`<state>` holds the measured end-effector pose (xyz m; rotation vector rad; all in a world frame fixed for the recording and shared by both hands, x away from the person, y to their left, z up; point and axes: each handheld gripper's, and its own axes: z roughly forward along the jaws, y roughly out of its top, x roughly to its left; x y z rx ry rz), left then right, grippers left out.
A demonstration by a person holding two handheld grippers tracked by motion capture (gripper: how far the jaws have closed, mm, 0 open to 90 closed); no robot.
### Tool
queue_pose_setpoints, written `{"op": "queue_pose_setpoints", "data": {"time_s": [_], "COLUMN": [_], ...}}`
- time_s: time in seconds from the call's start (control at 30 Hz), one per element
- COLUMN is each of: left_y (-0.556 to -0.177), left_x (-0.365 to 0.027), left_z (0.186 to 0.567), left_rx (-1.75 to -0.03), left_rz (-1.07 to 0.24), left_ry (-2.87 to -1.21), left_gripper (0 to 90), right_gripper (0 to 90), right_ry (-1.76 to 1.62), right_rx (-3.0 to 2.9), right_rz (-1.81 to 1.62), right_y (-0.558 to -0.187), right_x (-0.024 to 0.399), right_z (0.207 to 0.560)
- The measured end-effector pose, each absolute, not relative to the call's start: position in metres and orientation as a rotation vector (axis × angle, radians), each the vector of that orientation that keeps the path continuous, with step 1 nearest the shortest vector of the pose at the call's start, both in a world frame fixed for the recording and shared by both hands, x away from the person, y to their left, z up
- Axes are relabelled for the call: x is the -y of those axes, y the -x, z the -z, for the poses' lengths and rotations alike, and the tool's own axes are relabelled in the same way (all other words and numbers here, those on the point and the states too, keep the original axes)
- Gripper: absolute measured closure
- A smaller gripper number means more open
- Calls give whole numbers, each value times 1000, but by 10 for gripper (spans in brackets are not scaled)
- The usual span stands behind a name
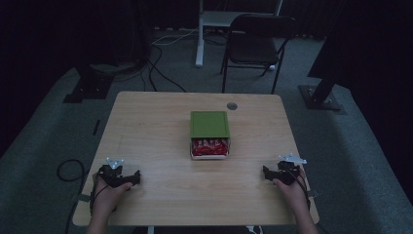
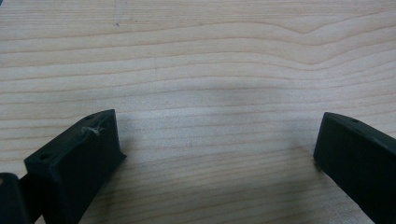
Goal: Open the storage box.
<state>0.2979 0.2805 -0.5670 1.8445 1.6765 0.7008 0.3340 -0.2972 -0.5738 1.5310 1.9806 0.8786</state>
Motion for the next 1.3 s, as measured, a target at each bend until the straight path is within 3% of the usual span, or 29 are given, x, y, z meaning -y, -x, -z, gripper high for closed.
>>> {"op": "queue_pose_setpoints", "data": {"time_s": [0.53, 1.3], "left_y": [-296, -292], "left_x": [-280, -253], "left_z": [567, 559], "left_rx": [-1672, -1464], "left_rz": [-699, -718], "left_ry": [-1849, -1969], "left_gripper": [12, 12], "right_gripper": [118, 118], "right_ry": [-1531, -1531], "right_rx": [-1981, -1981], "right_rz": [-879, -878], "right_y": [-334, -334], "right_x": [297, 297], "right_z": [574, 574]}}
